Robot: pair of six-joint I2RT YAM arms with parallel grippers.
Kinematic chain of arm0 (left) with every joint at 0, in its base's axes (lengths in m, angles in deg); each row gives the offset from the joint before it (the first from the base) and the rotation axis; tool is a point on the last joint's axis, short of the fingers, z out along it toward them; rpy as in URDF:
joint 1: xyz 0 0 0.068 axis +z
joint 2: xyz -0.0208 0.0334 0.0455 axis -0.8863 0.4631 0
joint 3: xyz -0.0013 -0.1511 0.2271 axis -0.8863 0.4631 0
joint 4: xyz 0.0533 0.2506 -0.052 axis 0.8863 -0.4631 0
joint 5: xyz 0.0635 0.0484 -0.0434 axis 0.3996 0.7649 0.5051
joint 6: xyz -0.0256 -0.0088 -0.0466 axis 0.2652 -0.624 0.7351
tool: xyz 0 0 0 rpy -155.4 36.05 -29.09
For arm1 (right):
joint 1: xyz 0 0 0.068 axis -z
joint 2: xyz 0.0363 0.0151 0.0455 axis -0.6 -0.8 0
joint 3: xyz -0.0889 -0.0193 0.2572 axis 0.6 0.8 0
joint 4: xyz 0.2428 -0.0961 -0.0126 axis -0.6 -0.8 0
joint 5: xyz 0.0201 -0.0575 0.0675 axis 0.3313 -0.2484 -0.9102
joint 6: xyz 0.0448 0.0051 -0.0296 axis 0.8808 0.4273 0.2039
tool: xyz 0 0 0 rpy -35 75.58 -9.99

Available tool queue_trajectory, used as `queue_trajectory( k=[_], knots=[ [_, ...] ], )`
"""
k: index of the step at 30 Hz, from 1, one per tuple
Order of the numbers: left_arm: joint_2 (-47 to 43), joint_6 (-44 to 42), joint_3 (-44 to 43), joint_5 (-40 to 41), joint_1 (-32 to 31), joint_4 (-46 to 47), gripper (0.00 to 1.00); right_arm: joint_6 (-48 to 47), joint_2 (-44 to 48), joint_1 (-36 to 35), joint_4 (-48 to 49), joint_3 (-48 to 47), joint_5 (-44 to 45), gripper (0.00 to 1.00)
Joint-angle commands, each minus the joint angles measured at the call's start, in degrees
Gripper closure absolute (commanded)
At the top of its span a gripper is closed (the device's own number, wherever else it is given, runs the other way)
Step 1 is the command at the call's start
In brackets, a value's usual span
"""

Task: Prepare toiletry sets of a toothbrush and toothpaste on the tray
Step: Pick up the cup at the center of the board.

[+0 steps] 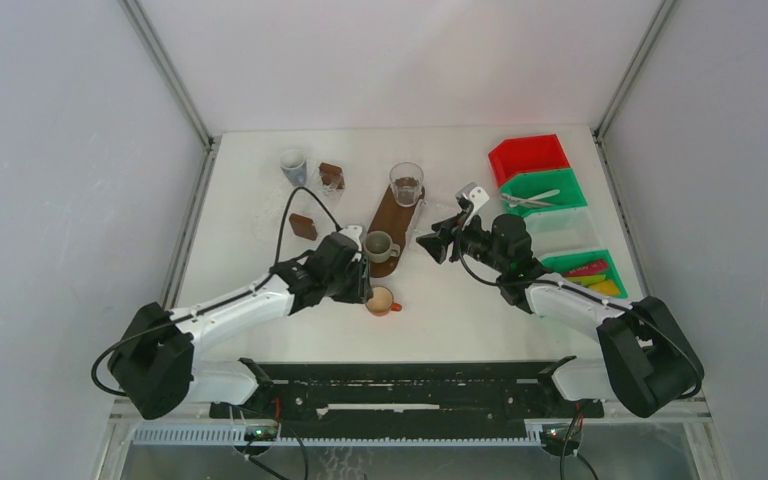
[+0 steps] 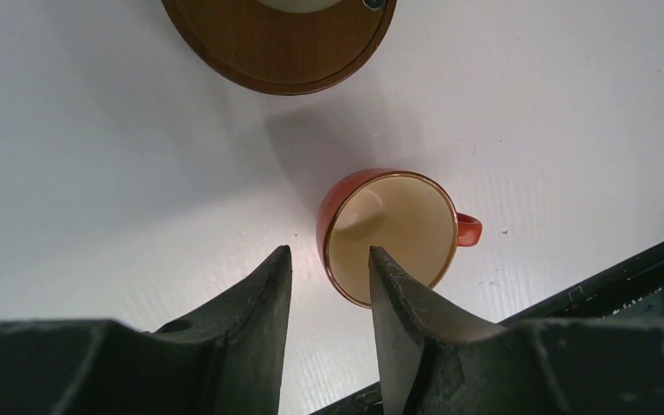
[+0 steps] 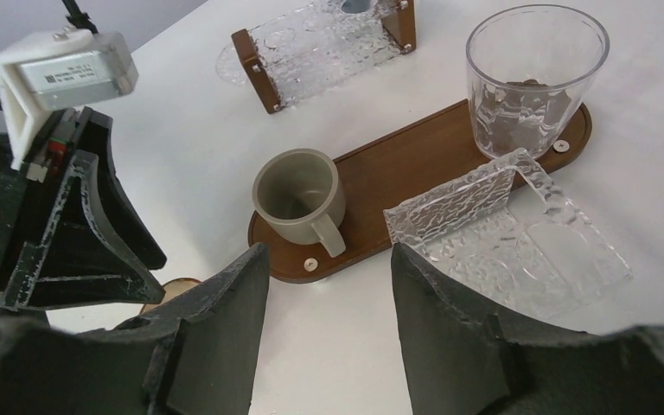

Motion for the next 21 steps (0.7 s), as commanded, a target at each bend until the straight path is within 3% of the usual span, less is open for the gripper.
queue_trajectory(
  k=[1, 7, 11, 13, 15, 16, 21],
  knots=[
    [1.9, -0.37, -1.8, -2.3, -0.44, 2.65, 0.57, 1.06, 0.29, 0.33, 3.09, -0.05, -1.06, 0.38],
    [4.83, -0.48, -2.47, -2.66, -0.44, 2.92, 0.63, 1.06, 0.07, 0.31, 3.2, -0.06, -1.41, 0.38],
    [6.33, -0.89, -2.7, -2.81, -0.47, 3.03, 0.72, 1.06, -0.02, 0.36, 3.29, -0.05, -1.71, 0.38],
    [6.97, -1.02, -2.98, -2.83, -0.46, 3.03, 0.81, 1.01, -0.01, 0.31, 3.29, -0.05, -1.86, 0.39],
    [7.08, -1.19, -3.19, -2.84, -0.45, 2.86, 0.97, 0.97, -0.01, 0.39, 3.25, -0.05, -1.97, 0.38],
    [6.68, -1.22, -3.17, -2.77, -0.46, 2.65, 0.99, 0.97, -0.01, 0.38, 3.26, -0.05, -1.98, 0.38],
    [1.37, -3.6, -4.82, 1.43, -0.44, -2.97, 1.0, 1.06, -0.1, 0.44, 3.38, -0.05, -2.15, 0.38]
  ],
)
